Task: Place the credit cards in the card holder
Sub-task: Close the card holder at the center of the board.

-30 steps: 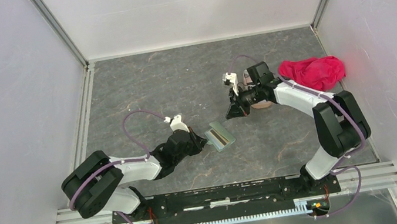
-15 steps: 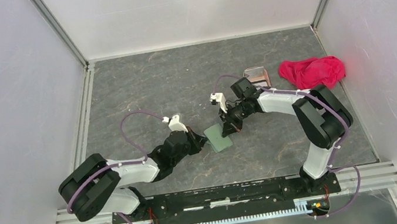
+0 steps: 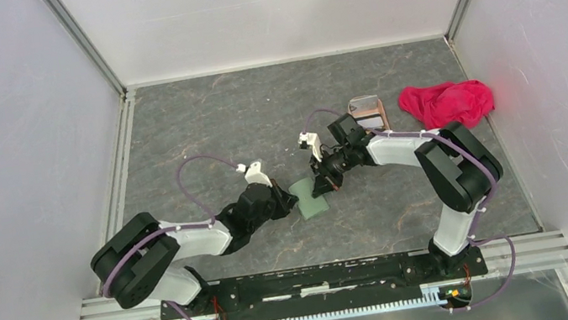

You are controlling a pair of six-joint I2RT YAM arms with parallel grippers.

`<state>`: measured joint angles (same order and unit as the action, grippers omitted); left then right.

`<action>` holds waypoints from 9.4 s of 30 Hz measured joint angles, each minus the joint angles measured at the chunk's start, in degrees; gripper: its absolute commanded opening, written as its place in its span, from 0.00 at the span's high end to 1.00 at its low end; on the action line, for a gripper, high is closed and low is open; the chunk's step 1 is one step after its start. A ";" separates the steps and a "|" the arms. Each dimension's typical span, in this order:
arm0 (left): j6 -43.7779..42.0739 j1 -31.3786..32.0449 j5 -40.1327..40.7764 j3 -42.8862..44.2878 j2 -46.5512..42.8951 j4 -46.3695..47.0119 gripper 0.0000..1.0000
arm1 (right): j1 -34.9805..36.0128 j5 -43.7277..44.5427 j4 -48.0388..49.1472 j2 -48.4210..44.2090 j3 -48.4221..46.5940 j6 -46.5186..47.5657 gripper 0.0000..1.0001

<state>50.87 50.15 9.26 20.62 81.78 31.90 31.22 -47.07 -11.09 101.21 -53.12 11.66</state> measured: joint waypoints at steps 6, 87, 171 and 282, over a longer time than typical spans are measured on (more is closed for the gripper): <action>-1.99 -0.07 -0.46 2.82 0.44 -4.92 0.96 | 0.00 -0.02 1.46 0.04 0.55 -2.25 0.99; -20.90 2.60 5.73 19.56 -1.95 -36.52 0.63 | 3.50 -5.05 7.39 3.54 1.07 -10.95 0.94; -25.07 2.60 -2.08 18.97 -0.07 -34.56 0.98 | 2.99 -8.28 9.33 5.51 0.85 -16.02 0.92; -23.12 3.32 5.53 21.57 -0.72 -42.75 0.98 | 0.37 -6.86 0.09 5.49 -4.09 -4.57 0.80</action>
<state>27.75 53.47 14.79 42.19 81.06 -10.85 31.59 -53.93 -11.00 106.69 -57.21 7.09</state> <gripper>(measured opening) 0.029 0.201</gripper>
